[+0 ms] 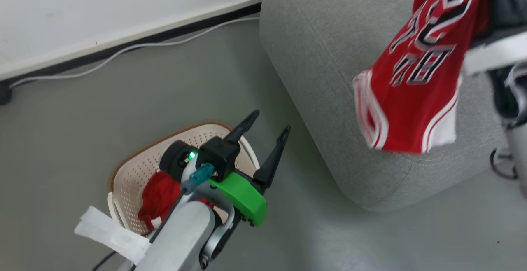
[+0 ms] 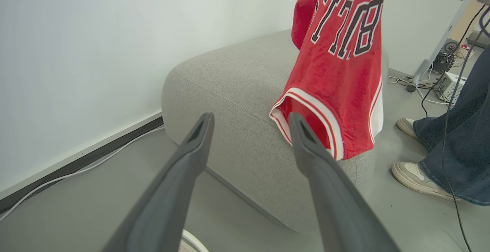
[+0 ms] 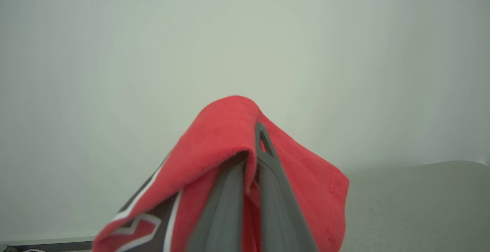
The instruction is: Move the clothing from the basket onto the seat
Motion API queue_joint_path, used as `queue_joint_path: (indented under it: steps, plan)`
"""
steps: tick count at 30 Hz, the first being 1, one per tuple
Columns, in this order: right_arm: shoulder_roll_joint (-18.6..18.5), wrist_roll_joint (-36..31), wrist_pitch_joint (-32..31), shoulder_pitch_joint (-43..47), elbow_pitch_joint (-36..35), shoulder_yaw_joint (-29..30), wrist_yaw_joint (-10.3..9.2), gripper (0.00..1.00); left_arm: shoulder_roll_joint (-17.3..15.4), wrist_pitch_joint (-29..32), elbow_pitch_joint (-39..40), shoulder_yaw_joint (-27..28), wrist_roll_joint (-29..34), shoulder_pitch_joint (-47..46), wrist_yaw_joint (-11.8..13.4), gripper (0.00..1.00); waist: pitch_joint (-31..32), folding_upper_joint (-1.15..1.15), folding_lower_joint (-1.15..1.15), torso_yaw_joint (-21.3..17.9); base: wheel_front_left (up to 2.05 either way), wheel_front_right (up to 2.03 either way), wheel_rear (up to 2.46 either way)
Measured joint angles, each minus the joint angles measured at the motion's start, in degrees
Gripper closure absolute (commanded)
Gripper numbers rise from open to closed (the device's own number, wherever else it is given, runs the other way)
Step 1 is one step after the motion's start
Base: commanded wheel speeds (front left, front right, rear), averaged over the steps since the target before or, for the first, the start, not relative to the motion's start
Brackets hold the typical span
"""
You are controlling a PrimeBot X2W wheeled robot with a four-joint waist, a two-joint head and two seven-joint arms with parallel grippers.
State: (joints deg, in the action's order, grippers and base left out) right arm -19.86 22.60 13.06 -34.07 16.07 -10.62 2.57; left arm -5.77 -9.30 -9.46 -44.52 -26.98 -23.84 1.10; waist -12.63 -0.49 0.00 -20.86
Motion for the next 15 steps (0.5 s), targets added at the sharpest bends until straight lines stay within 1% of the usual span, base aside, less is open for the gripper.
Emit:
queue_joint_path:
  steps: [5,10,12,15]
  plan:
    - [-2.4,1.4,-2.5,-10.0,0.1,3.2,0.0,1.0,-1.0,1.2,2.2,1.0,0.6,-2.6,0.5,0.0,-3.7,0.0,0.0,1.3,0.0,0.0,0.0]
    - [-6.7,1.2,-5.1,-18.8,1.1,6.0,-0.26,1.0,-1.7,2.0,5.1,2.1,1.1,-5.2,1.0,0.0,-7.4,0.0,0.0,3.1,0.0,0.0,0.0]
    - [-8.3,1.2,-5.7,-21.8,1.5,7.5,-1.29,1.0,-2.0,2.2,6.3,2.5,1.7,-6.1,1.2,0.0,-8.9,0.0,0.0,3.9,0.0,0.0,0.0]
    - [-10.3,1.2,-6.8,-25.3,2.4,9.4,-2.12,1.0,-2.3,2.7,8.0,3.0,2.8,-7.5,1.5,0.0,-11.2,0.0,0.0,5.3,0.0,0.0,0.0]
